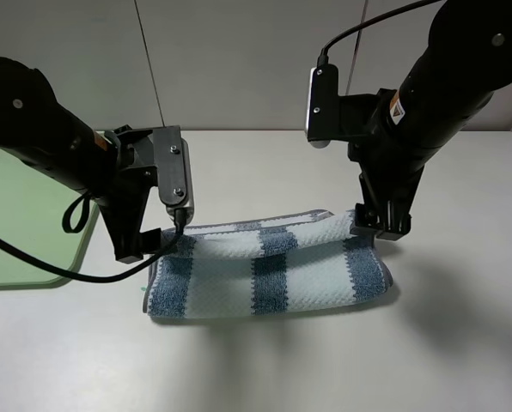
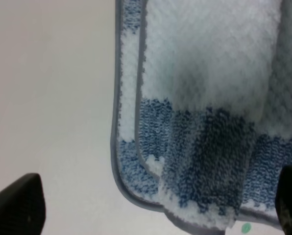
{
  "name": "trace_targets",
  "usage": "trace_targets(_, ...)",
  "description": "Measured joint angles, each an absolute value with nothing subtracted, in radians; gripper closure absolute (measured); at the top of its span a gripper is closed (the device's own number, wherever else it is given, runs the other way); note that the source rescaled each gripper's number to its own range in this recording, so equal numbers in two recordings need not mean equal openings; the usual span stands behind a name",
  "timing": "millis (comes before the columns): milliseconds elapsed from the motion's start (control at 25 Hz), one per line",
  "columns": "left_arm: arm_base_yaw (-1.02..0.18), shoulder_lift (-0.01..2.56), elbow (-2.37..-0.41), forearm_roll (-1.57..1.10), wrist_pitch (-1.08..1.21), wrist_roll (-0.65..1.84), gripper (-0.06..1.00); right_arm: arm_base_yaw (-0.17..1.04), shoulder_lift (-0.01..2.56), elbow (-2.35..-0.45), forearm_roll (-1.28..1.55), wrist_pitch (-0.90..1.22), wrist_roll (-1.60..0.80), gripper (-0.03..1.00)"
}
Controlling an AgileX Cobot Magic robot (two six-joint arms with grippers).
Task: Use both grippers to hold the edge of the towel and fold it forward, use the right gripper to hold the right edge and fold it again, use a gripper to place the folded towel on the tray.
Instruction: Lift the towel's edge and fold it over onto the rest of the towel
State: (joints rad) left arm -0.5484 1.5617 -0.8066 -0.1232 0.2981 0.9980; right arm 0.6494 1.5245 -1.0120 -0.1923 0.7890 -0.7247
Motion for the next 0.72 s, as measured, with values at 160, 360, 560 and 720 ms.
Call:
trace_targets(160,-0.548,1.562,-0.807,-0.123,0.298,0.956,0.02,0.649,1.525,-1.012,-0.194,0.78,-0.717,-0.03)
trace_targets(360,-0.548,1.538,-0.807,-0.123,0.302,0.905,0.02,0.649,1.525,-1.012,-0.195,0.777,-0.665,-0.03)
trace_targets(560,-0.548,1.504,-0.807,-0.123,0.312,0.893,0.02,0.649,1.525,-1.012,-0.203,0.777,-0.597,-0.03)
trace_targets(720,-0.548,1.464,-0.807,-0.122,0.314,0.893,0.02,0.649,1.525,-1.012,-0.205,0.777,-0.537,-0.03)
